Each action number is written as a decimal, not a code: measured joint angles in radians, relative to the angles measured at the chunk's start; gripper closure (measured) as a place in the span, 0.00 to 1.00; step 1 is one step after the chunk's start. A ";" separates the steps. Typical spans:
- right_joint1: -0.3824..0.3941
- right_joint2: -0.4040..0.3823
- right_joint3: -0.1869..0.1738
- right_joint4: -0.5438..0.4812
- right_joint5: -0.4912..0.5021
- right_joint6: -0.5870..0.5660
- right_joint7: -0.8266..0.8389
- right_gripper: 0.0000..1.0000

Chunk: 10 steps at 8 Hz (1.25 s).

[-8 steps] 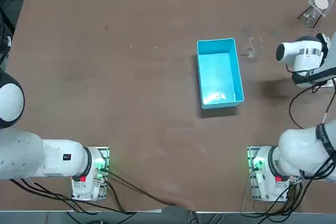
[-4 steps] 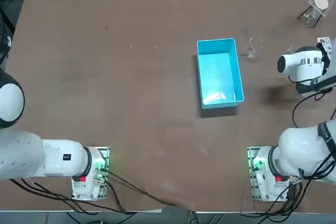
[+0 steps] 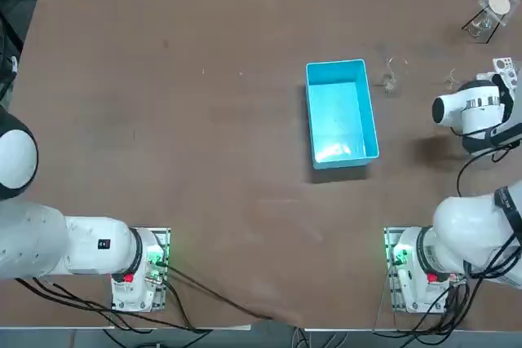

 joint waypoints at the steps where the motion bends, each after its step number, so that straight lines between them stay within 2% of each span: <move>1: 0.000 0.000 0.003 0.002 0.000 0.000 0.001 0.16; 3: 0.000 0.000 0.004 0.003 0.000 0.000 0.005 0.30; 5: 0.000 0.000 0.004 0.003 0.000 0.000 0.008 0.30; 6: 0.000 0.001 0.004 0.003 0.000 0.000 0.009 0.42; 7: 0.000 0.004 0.004 0.003 0.000 0.000 0.010 0.64; 8: 0.000 0.008 0.004 0.003 0.000 0.000 0.010 0.71; 10: 0.000 0.020 0.004 0.003 0.000 0.000 0.013 0.74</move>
